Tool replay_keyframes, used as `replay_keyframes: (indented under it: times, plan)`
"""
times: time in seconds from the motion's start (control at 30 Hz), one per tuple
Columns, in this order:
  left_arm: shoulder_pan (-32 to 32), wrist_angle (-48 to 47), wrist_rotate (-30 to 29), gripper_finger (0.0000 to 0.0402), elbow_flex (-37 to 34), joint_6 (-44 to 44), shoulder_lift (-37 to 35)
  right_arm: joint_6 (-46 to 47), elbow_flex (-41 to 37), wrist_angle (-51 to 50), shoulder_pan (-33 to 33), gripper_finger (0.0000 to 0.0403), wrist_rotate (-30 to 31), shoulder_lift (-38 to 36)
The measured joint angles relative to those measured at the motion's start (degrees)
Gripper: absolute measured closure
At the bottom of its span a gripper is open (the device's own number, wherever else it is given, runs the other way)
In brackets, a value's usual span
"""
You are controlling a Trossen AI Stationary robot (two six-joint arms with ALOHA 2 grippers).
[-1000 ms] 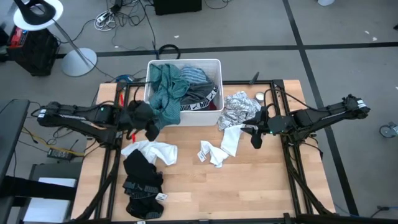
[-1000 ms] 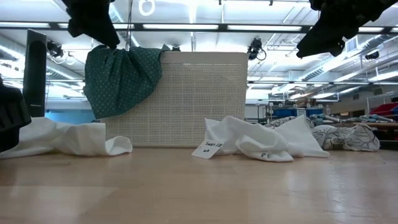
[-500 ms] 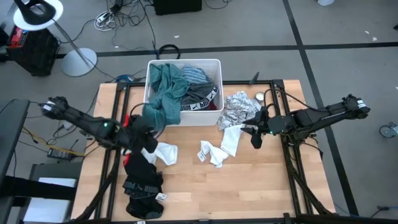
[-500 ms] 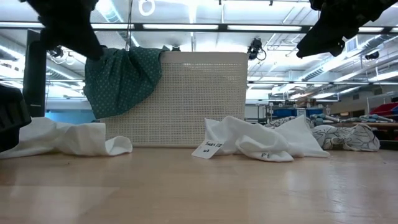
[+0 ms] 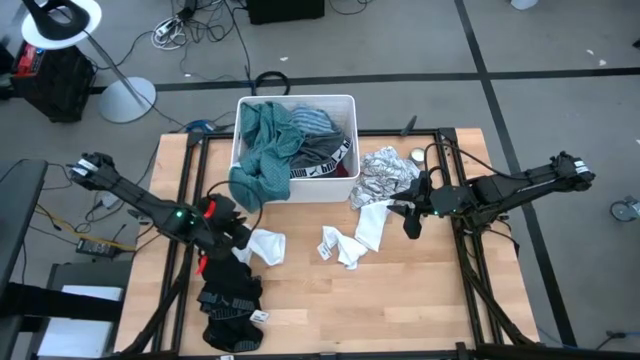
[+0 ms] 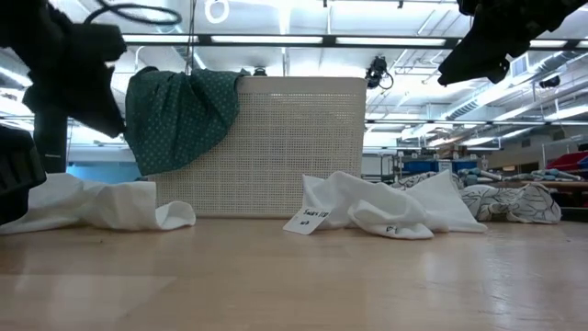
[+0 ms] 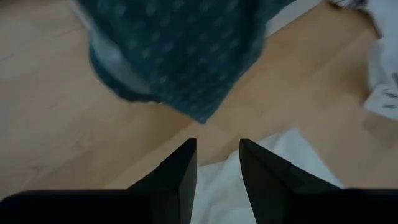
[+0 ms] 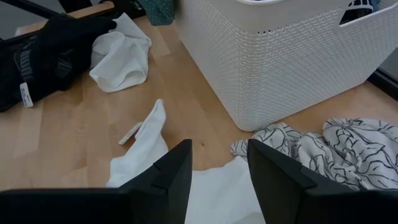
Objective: Sort clothes
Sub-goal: Put the green patterned long sleeve shirt into the white laundry bin
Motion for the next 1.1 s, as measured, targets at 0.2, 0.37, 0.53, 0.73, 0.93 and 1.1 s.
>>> replay_keyframes:
  times: [0.2,0.37,0.53,0.73,0.93,1.1]
  plan:
    - [0.11,1.38,0.45,0.0297,-4.14,-1.67,0.00,0.06,0.00,0.00,0.00,0.0247,0.00,0.00]
    - [0.16,6.90,0.24,0.0364,-7.33,-0.81,0.00,0.15,0.00,0.02,0.00,0.0247,0.00,0.00]
    - [2.93,16.00,-2.68,0.0395,-10.42,3.87,0.00,0.15,0.00,0.04,0.01,0.0247,0.00,0.00]
    - [7.80,25.87,-2.67,0.0400,-10.92,17.90,0.00,0.90,0.00,0.07,0.00,0.0247,0.02,0.00]
    - [9.67,30.41,-4.25,0.0400,-7.37,30.53,0.00,0.96,0.00,0.07,0.00,0.0247,0.02,0.00]
    - [11.04,30.48,-8.20,0.0401,-4.29,36.28,0.00,0.96,0.00,0.07,0.00,0.0247,0.02,0.00]
